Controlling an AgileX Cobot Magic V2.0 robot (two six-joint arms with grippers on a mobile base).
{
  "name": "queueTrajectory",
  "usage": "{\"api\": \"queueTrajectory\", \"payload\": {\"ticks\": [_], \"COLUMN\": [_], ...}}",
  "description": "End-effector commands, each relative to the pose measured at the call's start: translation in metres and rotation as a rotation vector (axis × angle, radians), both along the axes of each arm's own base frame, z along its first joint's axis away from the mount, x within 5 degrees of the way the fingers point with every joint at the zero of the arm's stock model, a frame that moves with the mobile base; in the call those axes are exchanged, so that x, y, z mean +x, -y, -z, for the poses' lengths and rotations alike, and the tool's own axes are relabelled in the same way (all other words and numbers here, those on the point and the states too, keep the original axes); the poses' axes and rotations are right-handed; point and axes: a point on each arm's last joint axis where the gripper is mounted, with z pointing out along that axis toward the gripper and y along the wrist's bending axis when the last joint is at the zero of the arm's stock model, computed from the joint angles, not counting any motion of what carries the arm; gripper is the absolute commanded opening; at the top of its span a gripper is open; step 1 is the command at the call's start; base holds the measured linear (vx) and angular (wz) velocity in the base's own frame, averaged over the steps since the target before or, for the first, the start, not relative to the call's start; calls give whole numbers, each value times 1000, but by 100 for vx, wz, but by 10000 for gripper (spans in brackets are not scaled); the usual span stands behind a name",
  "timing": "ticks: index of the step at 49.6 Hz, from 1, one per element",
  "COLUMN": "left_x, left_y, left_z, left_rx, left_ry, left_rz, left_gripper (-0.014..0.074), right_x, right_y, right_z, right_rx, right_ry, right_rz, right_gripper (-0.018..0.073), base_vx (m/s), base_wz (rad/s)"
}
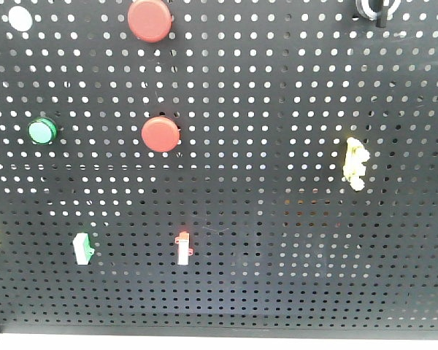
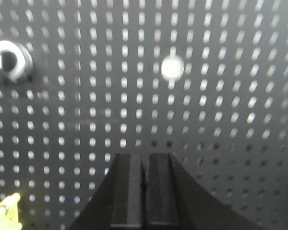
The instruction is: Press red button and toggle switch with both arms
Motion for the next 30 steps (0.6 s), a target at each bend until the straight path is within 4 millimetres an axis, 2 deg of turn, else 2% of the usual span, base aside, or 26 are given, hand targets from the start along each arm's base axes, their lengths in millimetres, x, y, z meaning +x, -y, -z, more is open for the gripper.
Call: {"api": "queueTrajectory", "payload": {"ticks": [1,11,19,30], "left_x": [-1,10,20,45], "left_y": [8,59,103,125], "left_z": [-33,-66,-79,-90], "left_rx": [-75,-10,31,33], "left_ry": [116,169,186,190], "left_rz": [54,274,408,418], "left_gripper": [2,2,2,2], "right_x": [-7,-7,-6,-6], "right_y": [0,0,0,0], "right_z": [-18,-18,-18,-17], "right_rx": [22,21,21,20], "right_ry": [112,112,105,100], "right_rz": [-9,-9,-8,-7], "right_gripper": [-3,-3,-3,-3], "base_vx": [0,0,0,0], "base_wz": [0,0,0,0]}}
